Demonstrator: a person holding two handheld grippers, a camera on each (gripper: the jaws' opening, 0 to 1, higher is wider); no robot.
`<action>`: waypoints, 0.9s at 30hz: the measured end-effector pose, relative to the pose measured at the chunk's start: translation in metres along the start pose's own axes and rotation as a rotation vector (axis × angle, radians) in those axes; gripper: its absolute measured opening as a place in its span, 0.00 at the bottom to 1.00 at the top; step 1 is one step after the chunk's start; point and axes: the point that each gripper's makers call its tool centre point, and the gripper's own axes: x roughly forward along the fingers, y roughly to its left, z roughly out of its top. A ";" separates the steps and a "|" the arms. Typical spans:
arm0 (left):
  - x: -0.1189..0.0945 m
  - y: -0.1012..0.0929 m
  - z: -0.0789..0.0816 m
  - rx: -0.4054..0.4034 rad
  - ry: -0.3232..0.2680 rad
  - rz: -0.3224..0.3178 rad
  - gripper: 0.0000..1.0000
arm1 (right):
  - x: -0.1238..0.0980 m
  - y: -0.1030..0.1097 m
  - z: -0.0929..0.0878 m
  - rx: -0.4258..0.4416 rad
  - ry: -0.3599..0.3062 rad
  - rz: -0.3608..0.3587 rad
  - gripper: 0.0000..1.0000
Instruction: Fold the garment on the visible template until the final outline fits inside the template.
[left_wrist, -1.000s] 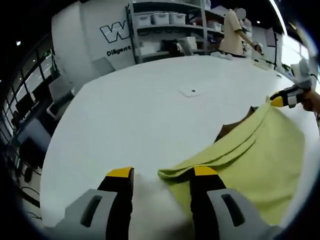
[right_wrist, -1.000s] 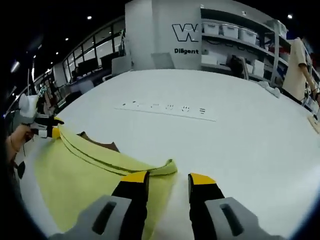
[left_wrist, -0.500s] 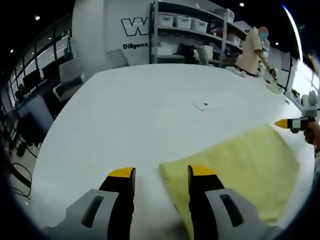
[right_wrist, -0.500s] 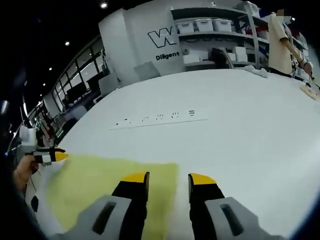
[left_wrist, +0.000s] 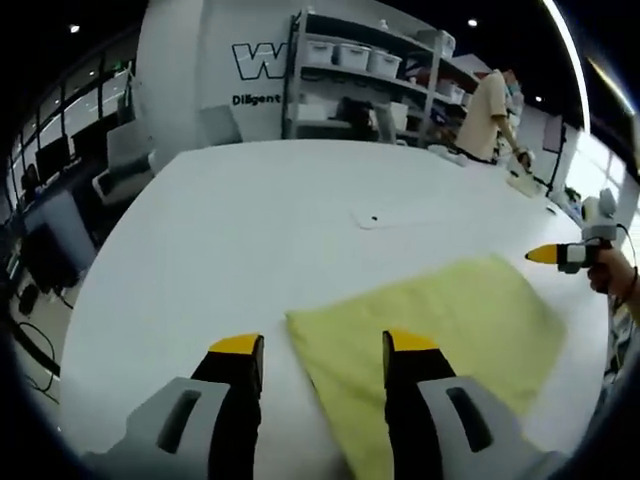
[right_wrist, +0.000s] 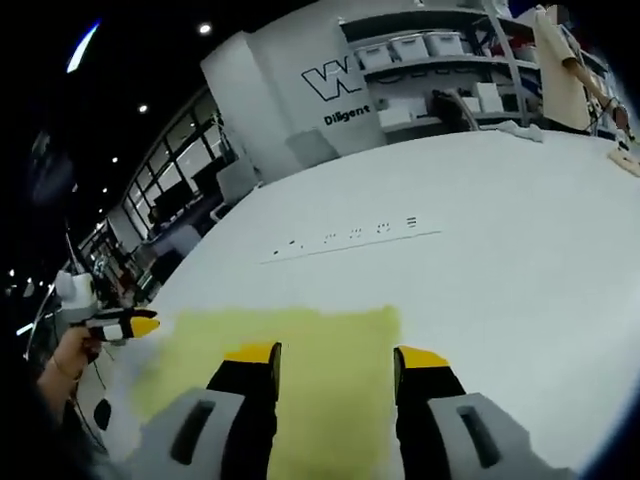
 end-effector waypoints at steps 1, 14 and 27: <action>0.000 -0.001 0.001 -0.001 -0.004 -0.008 0.47 | -0.001 0.001 -0.001 -0.002 0.001 -0.001 0.51; -0.018 -0.017 0.007 -0.006 -0.029 -0.069 0.64 | -0.031 0.019 -0.016 -0.063 0.031 0.048 0.65; -0.040 -0.030 -0.017 0.026 0.010 -0.110 0.81 | -0.051 0.036 -0.041 -0.102 0.082 0.105 0.91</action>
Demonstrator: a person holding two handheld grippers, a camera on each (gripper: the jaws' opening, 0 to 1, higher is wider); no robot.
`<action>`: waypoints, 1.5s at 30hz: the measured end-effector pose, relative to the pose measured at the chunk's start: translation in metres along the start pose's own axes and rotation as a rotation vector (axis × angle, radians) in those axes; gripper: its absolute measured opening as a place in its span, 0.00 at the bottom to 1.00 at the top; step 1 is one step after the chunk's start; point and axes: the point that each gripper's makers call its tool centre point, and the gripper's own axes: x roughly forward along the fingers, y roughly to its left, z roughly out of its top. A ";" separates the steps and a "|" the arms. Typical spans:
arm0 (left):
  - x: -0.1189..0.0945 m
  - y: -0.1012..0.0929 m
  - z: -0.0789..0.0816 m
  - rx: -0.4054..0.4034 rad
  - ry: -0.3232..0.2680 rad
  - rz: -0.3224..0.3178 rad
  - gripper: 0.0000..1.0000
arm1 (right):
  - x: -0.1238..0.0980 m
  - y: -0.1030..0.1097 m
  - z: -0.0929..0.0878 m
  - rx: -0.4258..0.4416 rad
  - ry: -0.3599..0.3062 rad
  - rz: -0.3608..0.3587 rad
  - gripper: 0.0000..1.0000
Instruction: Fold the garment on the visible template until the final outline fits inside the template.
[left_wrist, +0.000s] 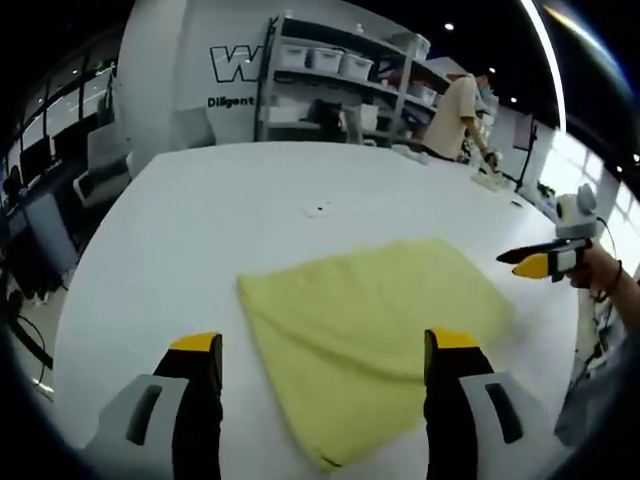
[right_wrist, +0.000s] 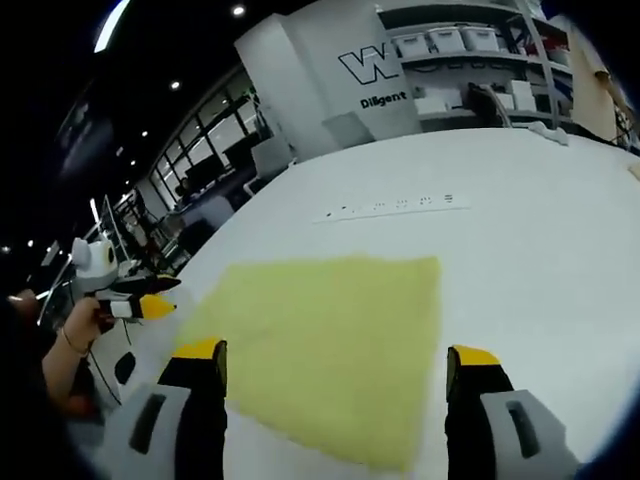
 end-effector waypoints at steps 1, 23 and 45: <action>-0.002 -0.001 -0.003 0.003 0.003 -0.005 0.81 | -0.002 0.001 -0.001 -0.002 0.003 0.000 0.92; -0.037 -0.009 -0.063 -0.016 0.056 0.000 0.62 | -0.027 0.001 -0.047 -0.038 0.017 -0.021 0.70; -0.042 -0.011 -0.104 -0.035 0.125 -0.033 0.29 | -0.024 -0.024 -0.090 -0.113 0.139 -0.094 0.24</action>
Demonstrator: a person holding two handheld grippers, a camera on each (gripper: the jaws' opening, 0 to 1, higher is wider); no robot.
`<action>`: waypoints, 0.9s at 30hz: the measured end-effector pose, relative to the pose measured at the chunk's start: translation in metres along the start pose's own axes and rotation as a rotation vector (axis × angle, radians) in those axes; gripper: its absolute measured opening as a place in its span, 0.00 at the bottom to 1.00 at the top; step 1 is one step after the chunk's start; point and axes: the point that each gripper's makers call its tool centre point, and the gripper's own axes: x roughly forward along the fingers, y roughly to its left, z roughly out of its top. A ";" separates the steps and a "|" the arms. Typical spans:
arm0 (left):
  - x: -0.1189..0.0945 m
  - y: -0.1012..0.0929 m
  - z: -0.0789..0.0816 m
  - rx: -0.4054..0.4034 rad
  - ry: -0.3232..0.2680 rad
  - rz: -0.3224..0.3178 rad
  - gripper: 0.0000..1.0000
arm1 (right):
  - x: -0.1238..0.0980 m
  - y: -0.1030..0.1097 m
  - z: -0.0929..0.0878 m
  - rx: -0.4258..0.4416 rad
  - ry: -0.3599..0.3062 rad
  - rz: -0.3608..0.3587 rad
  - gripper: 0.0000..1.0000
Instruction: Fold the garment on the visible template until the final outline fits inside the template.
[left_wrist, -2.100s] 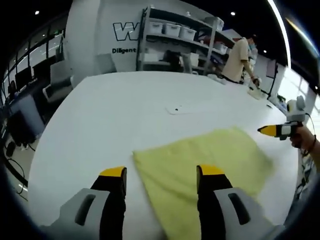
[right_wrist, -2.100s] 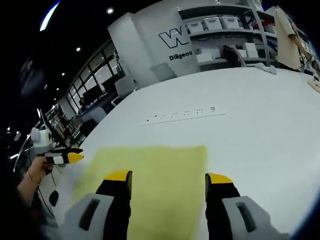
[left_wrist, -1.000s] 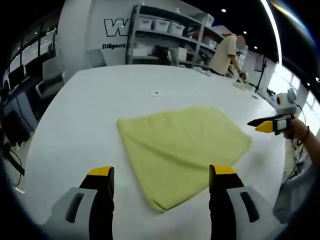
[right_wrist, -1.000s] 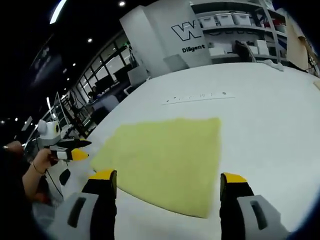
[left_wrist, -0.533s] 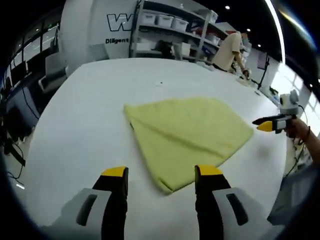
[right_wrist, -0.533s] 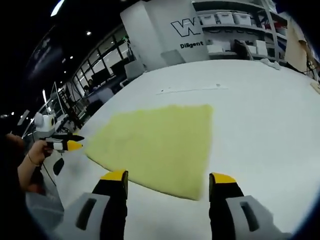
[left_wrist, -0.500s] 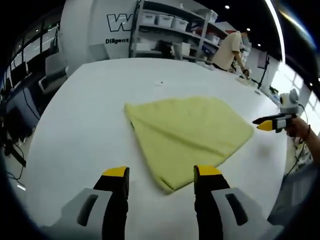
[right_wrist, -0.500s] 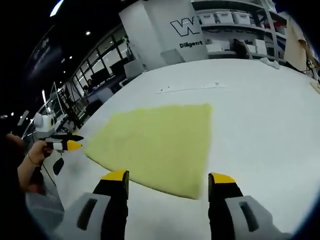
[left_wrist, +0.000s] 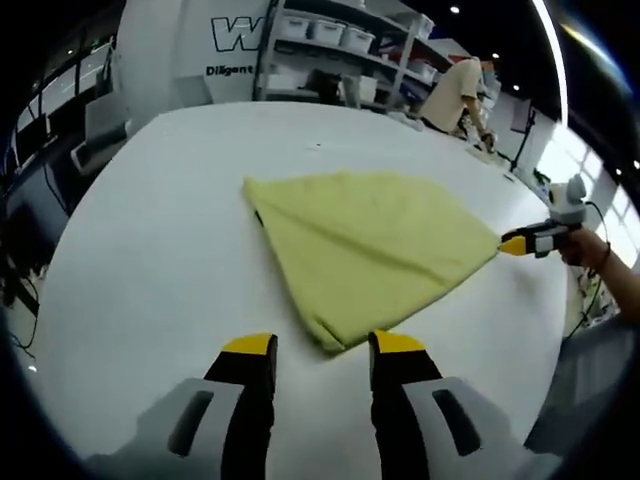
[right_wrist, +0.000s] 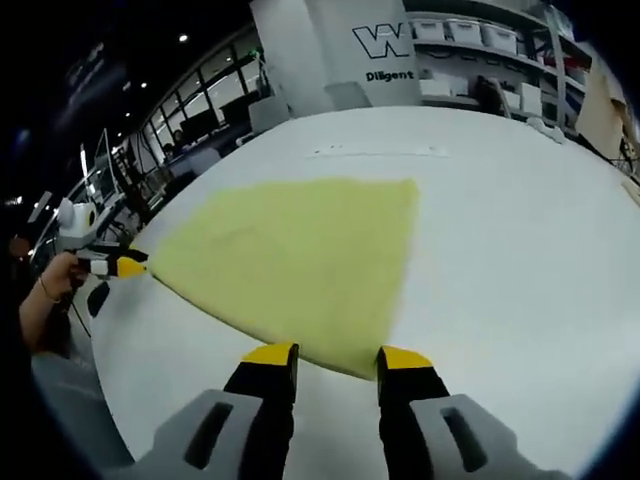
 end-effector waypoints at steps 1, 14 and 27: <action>0.001 0.000 -0.001 -0.001 0.000 -0.003 0.27 | 0.000 -0.001 -0.001 -0.001 0.002 -0.002 0.23; 0.007 -0.004 -0.004 0.038 0.002 -0.044 0.06 | -0.001 -0.009 0.000 0.012 -0.009 -0.021 0.05; 0.003 0.001 -0.003 0.145 0.010 -0.060 0.00 | -0.002 -0.015 0.004 -0.003 -0.020 -0.027 0.00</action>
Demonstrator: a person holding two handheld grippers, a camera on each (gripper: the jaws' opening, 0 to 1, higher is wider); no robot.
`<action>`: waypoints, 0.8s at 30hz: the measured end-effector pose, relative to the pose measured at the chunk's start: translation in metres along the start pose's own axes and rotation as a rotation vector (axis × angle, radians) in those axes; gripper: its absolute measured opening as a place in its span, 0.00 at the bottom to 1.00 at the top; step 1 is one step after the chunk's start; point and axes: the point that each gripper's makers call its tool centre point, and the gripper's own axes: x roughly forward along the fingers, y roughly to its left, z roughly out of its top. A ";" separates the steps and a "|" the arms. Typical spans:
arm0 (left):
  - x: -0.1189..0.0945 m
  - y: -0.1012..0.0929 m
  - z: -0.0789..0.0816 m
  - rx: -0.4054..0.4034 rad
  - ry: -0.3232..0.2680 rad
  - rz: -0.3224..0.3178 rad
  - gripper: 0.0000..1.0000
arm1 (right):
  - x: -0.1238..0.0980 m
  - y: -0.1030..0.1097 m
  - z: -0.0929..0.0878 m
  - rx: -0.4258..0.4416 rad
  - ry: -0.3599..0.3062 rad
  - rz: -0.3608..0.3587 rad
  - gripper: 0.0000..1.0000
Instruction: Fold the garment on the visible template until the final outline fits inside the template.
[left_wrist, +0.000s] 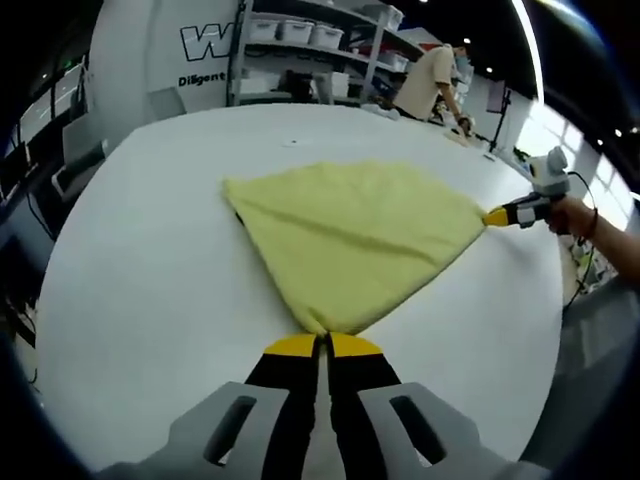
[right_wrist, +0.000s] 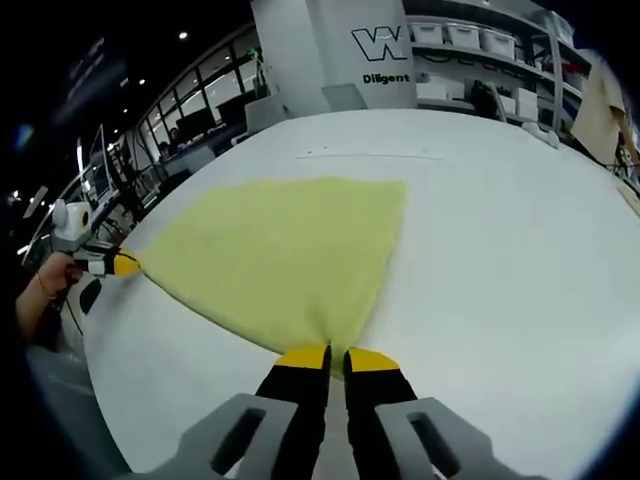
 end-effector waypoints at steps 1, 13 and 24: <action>-0.001 0.002 0.000 0.025 0.008 -0.002 0.00 | 0.000 0.000 0.000 0.000 -0.002 0.002 0.00; -0.005 -0.004 0.004 0.237 0.025 -0.127 0.00 | 0.000 -0.001 0.000 0.000 -0.004 0.003 0.00; -0.002 0.000 -0.003 0.278 0.070 -0.138 0.00 | 0.000 0.000 -0.001 0.006 -0.003 0.002 0.00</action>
